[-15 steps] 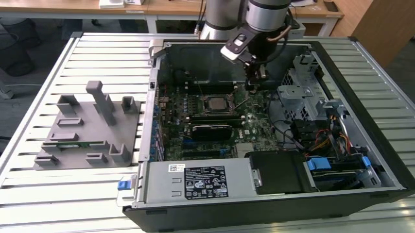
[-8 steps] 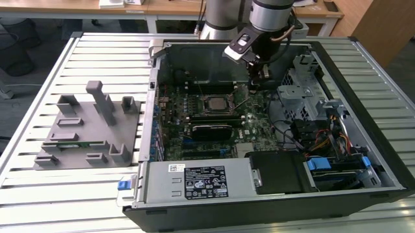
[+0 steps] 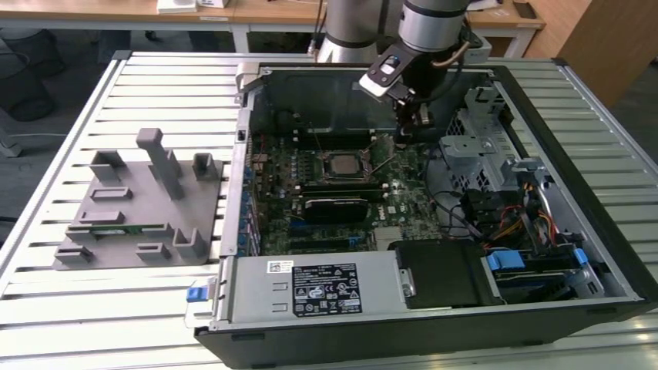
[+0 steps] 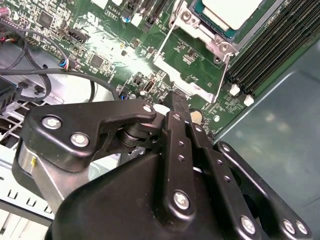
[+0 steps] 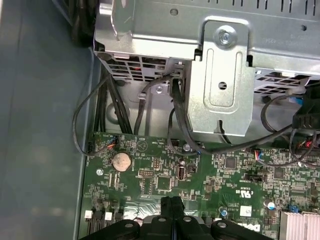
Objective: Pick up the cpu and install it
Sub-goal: 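Close the cpu cover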
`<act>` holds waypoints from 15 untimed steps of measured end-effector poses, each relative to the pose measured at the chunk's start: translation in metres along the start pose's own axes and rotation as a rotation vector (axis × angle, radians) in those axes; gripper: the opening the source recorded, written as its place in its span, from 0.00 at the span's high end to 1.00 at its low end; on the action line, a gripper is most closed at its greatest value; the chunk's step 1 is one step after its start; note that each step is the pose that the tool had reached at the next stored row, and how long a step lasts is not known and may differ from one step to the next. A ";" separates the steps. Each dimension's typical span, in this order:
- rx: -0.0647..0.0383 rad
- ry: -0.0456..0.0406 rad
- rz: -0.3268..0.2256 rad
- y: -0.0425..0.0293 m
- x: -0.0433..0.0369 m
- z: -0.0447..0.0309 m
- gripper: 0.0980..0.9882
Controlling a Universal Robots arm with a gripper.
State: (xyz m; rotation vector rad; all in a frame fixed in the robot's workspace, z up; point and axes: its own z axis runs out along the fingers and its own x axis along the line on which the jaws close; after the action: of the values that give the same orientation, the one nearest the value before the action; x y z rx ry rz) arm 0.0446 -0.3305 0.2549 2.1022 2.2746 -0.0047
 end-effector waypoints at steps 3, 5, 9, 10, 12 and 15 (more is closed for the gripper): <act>0.000 -0.0001 0.000 0.0001 0.0004 0.0027 0.99; 0.000 0.0000 0.000 0.0001 0.0005 0.0049 0.99; 0.000 0.0000 0.000 -0.0011 0.0008 0.0074 0.99; 0.000 -0.0001 0.000 -0.0025 0.0010 0.0075 0.99; 0.000 -0.0001 0.000 -0.0080 0.0014 0.0074 0.99; 0.000 -0.0001 0.000 -0.0176 0.0022 0.0071 0.99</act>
State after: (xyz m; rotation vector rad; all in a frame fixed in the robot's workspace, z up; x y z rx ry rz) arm 0.0271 -0.3299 0.2472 2.1022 2.2746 -0.0048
